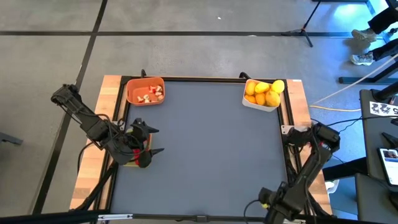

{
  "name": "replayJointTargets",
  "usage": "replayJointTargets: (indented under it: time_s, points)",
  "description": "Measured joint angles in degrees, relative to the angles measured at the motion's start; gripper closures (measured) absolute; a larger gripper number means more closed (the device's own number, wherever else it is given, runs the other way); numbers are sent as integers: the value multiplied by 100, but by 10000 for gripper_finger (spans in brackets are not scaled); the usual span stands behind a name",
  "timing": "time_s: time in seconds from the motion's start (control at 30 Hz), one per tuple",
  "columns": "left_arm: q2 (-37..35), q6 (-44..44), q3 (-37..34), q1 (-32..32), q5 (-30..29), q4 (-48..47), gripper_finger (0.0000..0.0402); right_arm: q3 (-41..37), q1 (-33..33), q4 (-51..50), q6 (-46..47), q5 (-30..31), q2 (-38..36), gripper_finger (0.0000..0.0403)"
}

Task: Sort produce into baskets
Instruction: Put the red mushroom into the orange bin

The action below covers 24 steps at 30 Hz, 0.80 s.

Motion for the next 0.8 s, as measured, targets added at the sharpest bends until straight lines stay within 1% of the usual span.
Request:
replayJointTargets:
  time_s: [0.1,0.2,0.33,0.47,0.57,0.67,0.8]
  points:
    - [2,15,0,4,-55,0,13,-359,-4,144,221,-25,2,77]
    - [2,19,0,4,-63,-2,13,-575,-11,503,259,-23,4,109]
    - [1,46,0,4,-65,-2,13,-849,28,921,299,-200,4,152]
    - [0,131,0,11,-71,-2,13,-1144,128,1399,396,-195,2,180]
    - [0,119,0,11,-71,-2,13,-1331,144,1446,489,-290,2,195]
    - [0,102,0,13,-82,-2,13,-1396,175,1481,349,-254,2,212]
    - [0,39,0,15,-87,-2,13,-1399,170,1479,85,-59,2,254]
